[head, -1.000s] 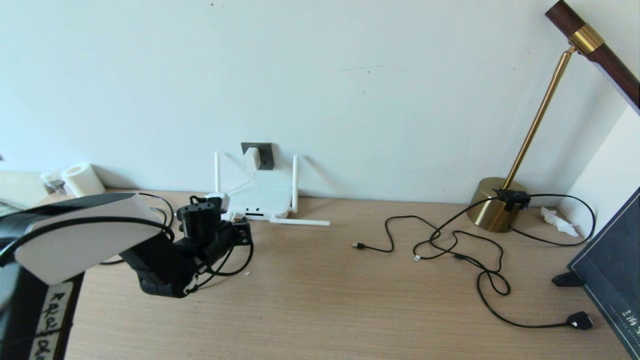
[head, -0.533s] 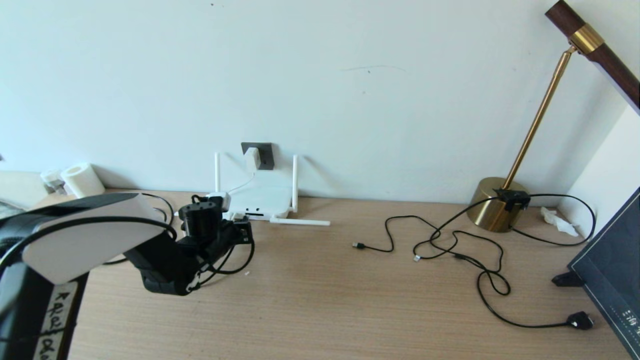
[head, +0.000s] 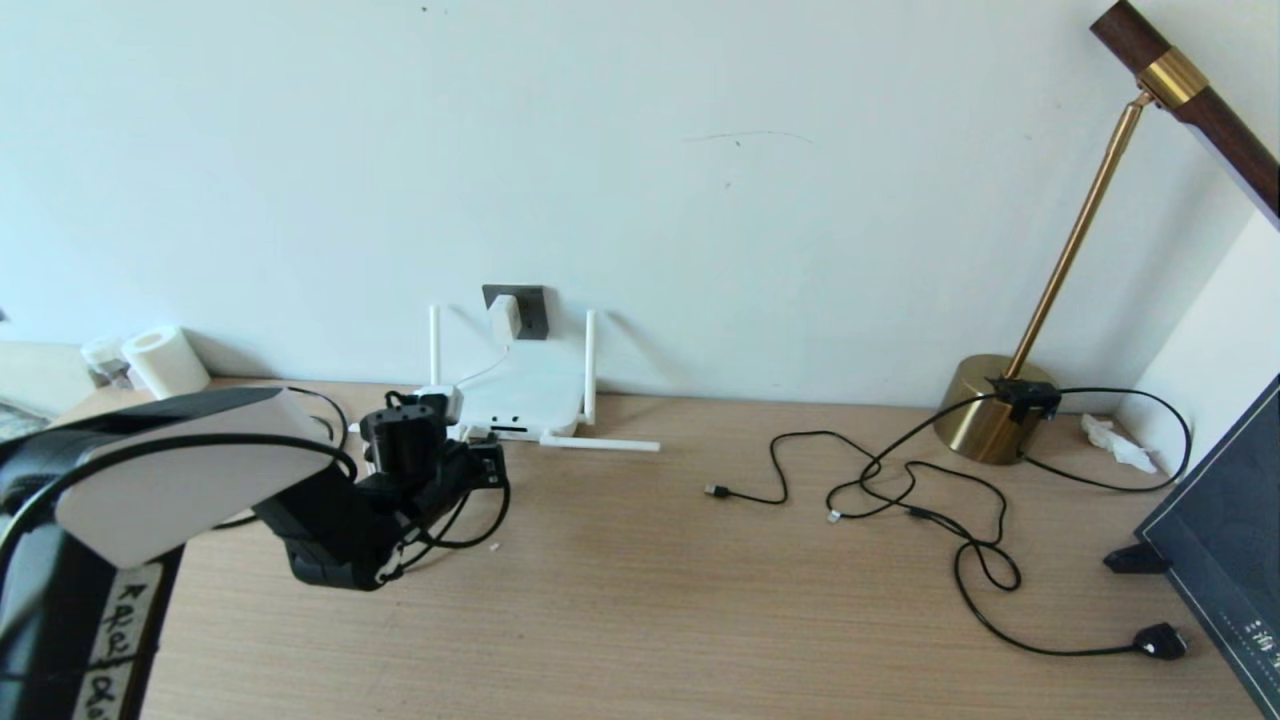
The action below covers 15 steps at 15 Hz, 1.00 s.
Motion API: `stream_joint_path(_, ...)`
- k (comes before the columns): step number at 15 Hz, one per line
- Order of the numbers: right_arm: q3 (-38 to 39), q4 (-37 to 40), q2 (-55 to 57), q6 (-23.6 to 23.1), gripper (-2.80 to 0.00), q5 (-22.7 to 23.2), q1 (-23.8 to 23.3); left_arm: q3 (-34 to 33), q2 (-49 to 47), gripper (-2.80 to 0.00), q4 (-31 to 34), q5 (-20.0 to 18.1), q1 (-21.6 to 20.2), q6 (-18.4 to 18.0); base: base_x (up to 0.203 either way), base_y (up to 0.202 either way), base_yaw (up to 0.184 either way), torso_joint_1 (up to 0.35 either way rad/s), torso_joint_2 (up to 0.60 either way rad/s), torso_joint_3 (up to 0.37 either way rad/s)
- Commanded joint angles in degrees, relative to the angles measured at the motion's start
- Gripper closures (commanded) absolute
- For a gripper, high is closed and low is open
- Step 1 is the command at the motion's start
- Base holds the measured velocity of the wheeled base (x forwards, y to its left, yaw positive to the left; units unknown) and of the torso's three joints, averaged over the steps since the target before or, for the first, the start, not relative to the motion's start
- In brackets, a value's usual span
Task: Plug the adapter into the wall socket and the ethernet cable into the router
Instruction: Plug cable into router interface
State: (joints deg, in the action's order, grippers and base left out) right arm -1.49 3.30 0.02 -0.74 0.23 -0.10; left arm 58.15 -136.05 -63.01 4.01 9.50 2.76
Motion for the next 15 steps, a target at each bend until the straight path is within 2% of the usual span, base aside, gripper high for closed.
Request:
stream_joint_path(1,-0.01,0.04,-0.02,-0.05,0.0,0.03,0.01,-0.05,-0.1,0.0,-0.36,0.03,0.0,0.06,0.0,0.0,0.0,0.0,0.0,0.0)
stream_joint_path(15,-0.01,0.04,-0.02,-0.05,0.0,0.03,0.01,0.12,-0.01,0.0,-0.36,0.03,-0.36,0.06,0.0,0.0,0.0,0.0,0.0,0.0)
